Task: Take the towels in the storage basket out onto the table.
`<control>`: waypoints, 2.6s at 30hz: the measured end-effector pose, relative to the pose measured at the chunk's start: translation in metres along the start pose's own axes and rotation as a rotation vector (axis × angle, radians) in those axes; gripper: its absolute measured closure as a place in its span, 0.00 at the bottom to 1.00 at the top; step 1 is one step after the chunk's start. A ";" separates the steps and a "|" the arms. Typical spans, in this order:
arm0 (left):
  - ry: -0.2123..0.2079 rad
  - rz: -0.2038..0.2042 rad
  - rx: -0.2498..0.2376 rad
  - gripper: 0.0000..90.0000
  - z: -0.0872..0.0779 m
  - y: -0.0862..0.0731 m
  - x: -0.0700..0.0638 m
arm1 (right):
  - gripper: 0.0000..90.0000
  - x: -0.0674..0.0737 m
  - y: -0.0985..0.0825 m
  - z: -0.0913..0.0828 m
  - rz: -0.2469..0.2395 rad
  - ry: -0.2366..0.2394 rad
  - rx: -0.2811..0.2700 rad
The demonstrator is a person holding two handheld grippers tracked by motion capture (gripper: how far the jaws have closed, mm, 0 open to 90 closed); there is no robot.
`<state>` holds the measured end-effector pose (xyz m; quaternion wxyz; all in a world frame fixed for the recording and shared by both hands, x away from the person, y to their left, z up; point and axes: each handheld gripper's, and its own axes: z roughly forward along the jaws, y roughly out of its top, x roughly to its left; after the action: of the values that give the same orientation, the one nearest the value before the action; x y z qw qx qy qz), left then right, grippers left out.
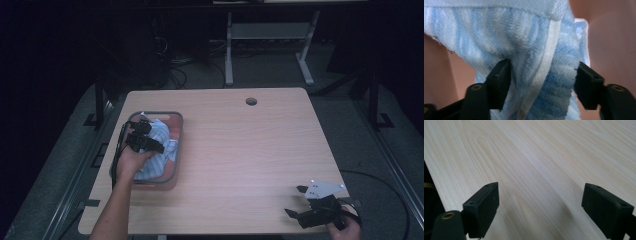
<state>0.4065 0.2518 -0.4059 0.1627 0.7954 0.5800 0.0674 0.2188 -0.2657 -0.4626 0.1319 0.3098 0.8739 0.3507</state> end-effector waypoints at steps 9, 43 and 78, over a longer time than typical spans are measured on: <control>0.069 0.075 0.054 0.64 0.010 0.000 -0.009 | 0.15 0.000 0.000 -0.001 0.000 -0.002 -0.011; -0.125 -0.001 -0.153 0.77 -0.037 -0.028 0.008 | 0.15 -0.007 -0.001 -0.007 0.045 -0.037 -0.046; -0.194 -0.020 -0.418 0.76 -0.115 -0.043 0.010 | 0.15 -0.007 -0.002 -0.010 0.032 -0.057 -0.045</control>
<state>0.3372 0.2936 -0.3135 0.3796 0.7414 0.5428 0.1079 0.2187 -0.2763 -0.4566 0.1581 0.3305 0.8566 0.3634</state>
